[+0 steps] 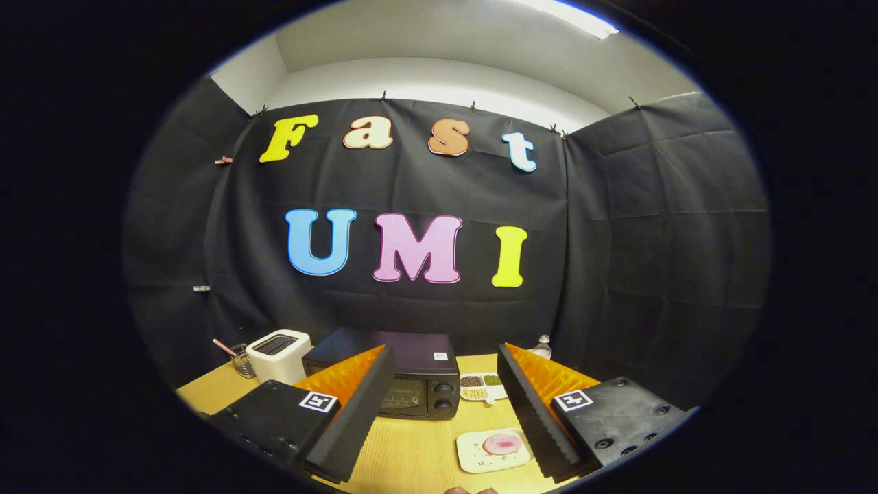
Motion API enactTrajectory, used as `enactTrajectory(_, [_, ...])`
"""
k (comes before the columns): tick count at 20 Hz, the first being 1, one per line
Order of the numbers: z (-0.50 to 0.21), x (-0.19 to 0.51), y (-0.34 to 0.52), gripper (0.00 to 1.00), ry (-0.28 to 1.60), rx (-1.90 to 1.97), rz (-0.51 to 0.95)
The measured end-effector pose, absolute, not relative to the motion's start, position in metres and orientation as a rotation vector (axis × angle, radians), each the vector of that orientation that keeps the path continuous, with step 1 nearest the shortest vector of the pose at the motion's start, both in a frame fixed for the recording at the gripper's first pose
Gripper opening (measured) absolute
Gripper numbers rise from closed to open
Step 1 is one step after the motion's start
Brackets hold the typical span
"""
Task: Open the toaster oven, put the food inside, and close the toaster oven door.
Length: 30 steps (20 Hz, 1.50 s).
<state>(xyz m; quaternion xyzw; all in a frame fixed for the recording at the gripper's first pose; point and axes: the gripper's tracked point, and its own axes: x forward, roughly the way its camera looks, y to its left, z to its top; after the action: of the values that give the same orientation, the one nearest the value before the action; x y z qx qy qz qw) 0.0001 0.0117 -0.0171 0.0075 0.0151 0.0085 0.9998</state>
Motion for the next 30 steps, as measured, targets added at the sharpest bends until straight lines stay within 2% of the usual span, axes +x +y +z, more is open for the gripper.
enactTrajectory(10, [-0.037,0.021,0.029,0.98,0.089,0.047,0.013])
enactTrajectory(16, [-0.051,0.073,0.061,0.98,0.126,0.062,0.041])
enactTrajectory(25, [-0.125,0.162,0.122,0.99,0.252,0.101,0.064])
enactTrajectory(30, [-0.18,0.185,0.15,0.99,0.359,0.082,0.076])
